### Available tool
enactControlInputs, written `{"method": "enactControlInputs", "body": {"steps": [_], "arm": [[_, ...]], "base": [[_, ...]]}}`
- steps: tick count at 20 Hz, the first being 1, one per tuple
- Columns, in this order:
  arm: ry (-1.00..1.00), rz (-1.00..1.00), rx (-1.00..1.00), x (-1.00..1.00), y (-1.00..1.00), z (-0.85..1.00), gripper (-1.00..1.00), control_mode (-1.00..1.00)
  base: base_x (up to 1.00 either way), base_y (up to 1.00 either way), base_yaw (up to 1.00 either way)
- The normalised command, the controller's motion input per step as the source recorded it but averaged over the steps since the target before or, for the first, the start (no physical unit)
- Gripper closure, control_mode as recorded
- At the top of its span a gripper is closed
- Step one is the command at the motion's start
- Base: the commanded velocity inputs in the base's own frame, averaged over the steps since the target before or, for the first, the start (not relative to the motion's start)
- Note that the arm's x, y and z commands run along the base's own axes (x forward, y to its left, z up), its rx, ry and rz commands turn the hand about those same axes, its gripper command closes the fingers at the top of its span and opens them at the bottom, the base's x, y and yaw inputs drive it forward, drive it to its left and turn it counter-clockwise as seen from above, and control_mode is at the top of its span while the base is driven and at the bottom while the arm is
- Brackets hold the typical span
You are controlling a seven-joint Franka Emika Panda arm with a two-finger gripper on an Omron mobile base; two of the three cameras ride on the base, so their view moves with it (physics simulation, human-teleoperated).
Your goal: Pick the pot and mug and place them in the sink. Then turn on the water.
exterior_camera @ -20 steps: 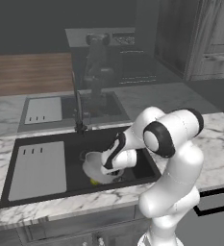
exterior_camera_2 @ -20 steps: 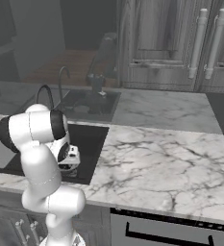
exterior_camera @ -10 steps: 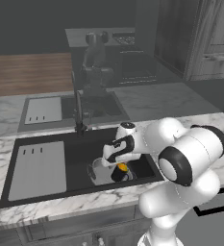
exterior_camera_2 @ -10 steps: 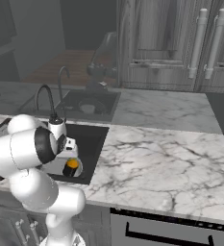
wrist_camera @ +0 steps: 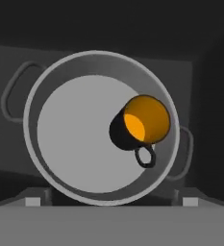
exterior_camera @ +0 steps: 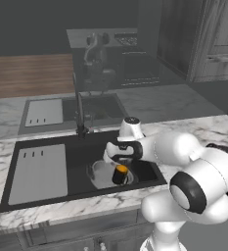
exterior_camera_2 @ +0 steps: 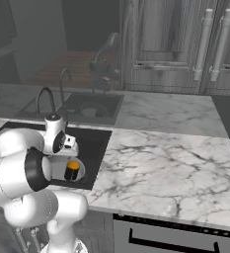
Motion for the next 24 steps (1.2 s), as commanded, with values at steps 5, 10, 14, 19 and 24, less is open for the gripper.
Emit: {"method": "enactControlInputs", "body": {"steps": [5, 10, 14, 19, 24], "arm": [[-0.01, -0.07, 0.0, 0.0, 0.0, 0.22, -1.0, -1.0], [-0.11, -0.04, 0.04, 0.0, 0.0, 0.0, -1.0, -1.0], [-0.2, -0.01, 0.09, -0.08, 0.0, 0.13, -1.0, -1.0], [-0.23, 0.0, 0.08, -0.12, 0.0, 0.29, -1.0, -1.0], [-0.18, 0.0, 0.04, 0.0, 0.0, 0.25, -1.0, -1.0]], "base": [[0.0, 0.0, 0.0], [0.0, 0.0, 0.0], [0.0, 0.0, 0.0], [0.0, 0.0, 0.0], [0.0, 0.0, 0.0]]}}
